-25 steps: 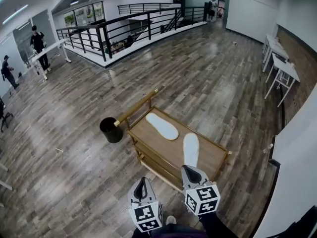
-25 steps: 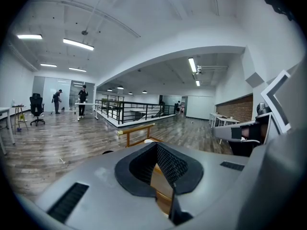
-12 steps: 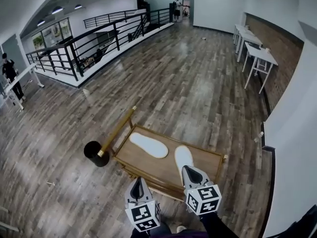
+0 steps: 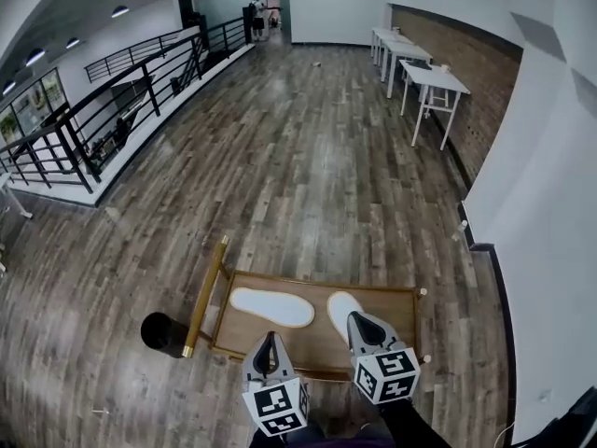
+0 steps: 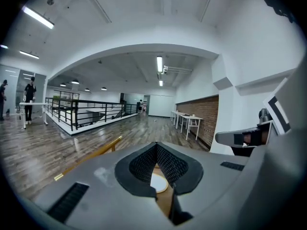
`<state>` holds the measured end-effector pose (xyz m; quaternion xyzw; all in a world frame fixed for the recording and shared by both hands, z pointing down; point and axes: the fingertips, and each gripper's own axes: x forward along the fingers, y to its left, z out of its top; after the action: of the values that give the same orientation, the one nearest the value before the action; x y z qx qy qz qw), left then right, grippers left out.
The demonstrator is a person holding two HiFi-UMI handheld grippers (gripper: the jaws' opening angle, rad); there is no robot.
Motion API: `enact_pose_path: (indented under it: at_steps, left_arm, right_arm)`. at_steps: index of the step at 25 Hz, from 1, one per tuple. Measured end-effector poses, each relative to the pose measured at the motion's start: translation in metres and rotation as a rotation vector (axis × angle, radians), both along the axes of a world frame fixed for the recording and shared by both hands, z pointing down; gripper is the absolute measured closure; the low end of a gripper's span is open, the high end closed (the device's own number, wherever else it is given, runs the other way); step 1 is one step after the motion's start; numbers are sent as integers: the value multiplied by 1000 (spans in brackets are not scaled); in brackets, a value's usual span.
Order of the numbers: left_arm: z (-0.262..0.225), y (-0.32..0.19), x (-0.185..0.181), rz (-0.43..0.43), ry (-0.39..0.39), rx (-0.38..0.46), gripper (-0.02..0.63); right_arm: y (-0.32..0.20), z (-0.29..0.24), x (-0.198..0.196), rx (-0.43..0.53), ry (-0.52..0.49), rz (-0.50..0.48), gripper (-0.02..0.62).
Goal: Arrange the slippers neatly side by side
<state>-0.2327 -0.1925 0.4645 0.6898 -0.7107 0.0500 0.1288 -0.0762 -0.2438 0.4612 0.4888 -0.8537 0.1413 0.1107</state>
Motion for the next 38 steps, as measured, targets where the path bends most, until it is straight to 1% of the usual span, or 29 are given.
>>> enact_pose_path:
  at_steps: [3, 7, 10, 13, 16, 20, 24, 28, 31, 33, 38]
  left_arm:
    - [2, -15, -1, 81, -1, -10, 606]
    - [4, -39, -7, 158, 9, -19, 606]
    - [5, -53, 2, 212, 21, -20, 606]
    - [9, -62, 16, 258, 28, -20, 606]
    - [13, -68, 28, 292, 33, -27, 606]
    - [15, -69, 38, 315, 26, -38, 606]
    - [10, -75, 39, 306, 14, -36, 606]
    - [4, -80, 39, 292, 8, -22, 606]
    - [2, -82, 44, 297, 3, -15, 606]
    - [3, -82, 48, 302, -2, -17, 606]
    - [9, -77, 50, 309, -7, -31, 606]
  right_arm:
    - [-3, 1, 9, -8, -4, 99, 598]
    - [-4, 3, 21, -16, 6, 209, 598]
    - [-1, 7, 36, -32, 21, 282, 597]
    - [1, 11, 52, -44, 29, 334, 598]
    - [3, 15, 62, -54, 38, 364, 598]
    - [2, 18, 69, -65, 41, 375, 598]
    - [-8, 16, 69, -69, 38, 357, 598]
    - [-19, 11, 65, -55, 31, 317, 598]
    - [-25, 8, 59, -39, -1, 262, 598]
    - [-27, 11, 55, -42, -1, 234, 598]
    - [-25, 17, 46, -50, 16, 210, 598]
